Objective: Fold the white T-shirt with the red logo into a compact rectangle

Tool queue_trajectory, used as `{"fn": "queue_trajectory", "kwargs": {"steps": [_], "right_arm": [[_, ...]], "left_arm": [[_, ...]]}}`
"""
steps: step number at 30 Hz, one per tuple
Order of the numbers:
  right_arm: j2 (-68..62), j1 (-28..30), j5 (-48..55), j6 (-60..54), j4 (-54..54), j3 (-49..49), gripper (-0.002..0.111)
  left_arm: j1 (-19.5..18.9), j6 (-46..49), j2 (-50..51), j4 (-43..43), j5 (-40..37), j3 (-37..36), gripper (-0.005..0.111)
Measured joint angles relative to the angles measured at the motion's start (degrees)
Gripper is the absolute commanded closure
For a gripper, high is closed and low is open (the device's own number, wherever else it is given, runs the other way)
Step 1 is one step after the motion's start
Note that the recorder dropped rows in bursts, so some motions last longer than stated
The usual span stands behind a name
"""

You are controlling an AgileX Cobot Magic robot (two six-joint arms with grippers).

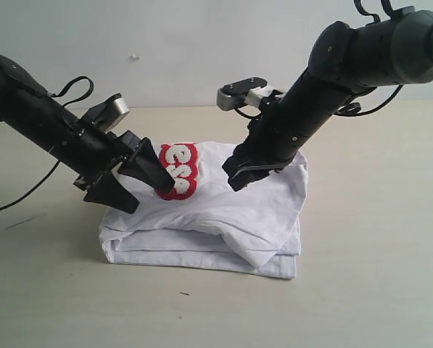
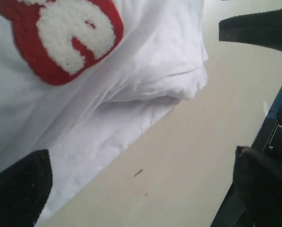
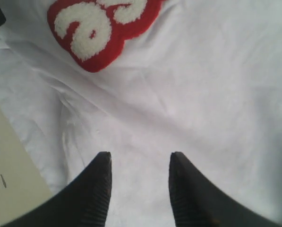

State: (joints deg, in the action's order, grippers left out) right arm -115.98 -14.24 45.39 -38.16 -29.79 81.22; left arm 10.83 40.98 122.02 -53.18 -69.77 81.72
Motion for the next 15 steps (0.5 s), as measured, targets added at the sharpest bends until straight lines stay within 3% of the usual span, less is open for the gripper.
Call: {"fn": "queue_trajectory", "kwargs": {"steps": [11,13,15], "right_arm": [[0.00,0.00,0.24,0.37,0.00,0.00,0.067],[0.00,0.00,0.24,0.37,0.00,0.00,0.067],[0.00,0.00,0.36,0.37,0.00,0.00,0.067]], "left_arm": [[0.00,-2.02,0.00,-1.29,0.00,-0.10,0.002],[0.00,-1.29,0.00,-2.22,0.00,-0.10,0.007],[0.00,-0.93,0.00,-2.70,0.00,-0.10,0.019]]}}
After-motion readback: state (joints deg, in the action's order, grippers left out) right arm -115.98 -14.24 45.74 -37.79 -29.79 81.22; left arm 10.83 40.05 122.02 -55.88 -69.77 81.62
